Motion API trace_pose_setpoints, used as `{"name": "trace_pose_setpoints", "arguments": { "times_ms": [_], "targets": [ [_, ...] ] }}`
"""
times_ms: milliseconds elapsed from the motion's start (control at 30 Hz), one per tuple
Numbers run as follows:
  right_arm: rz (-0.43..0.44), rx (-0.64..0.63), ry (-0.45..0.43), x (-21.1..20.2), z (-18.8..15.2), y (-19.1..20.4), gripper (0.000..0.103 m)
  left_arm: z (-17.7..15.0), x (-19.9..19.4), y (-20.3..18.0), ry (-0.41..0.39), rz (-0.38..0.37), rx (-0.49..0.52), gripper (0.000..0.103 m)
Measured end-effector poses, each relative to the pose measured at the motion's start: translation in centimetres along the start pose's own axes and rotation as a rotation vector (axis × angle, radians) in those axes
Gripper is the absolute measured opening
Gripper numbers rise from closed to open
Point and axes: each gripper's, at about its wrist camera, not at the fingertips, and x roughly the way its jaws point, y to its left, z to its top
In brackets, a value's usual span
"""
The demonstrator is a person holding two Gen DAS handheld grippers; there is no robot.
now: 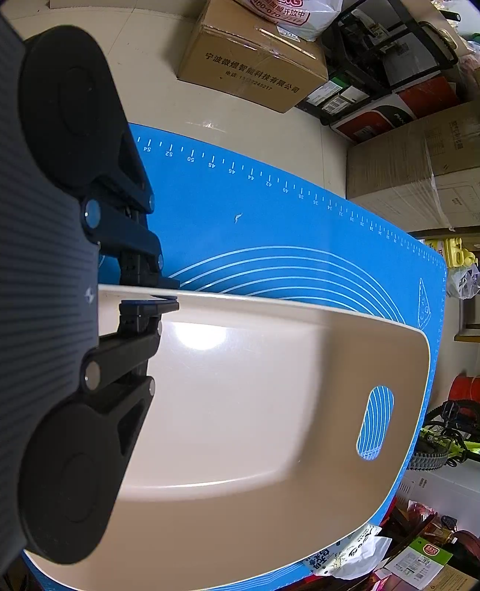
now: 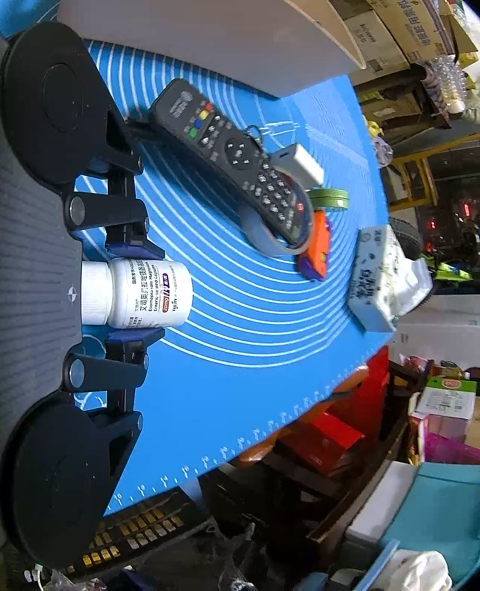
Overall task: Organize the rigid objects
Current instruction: 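Close the left tool on the bin rim while the right tool grasps the pill bottle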
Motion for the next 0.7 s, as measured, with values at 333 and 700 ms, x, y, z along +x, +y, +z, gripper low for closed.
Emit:
{"name": "trace_pose_setpoints", "arguments": {
  "times_ms": [333, 700],
  "targets": [
    [0.133, -0.064, -0.204, -6.2, 5.1, 4.8, 0.045, 0.0, 0.1, -0.1, 0.003, 0.005, 0.0, 0.006],
    [0.333, -0.203, -0.273, -8.0, 9.4, 14.7, 0.045, 0.0, 0.2, -0.1, 0.005, 0.006, -0.002, 0.006]
  ]
}}
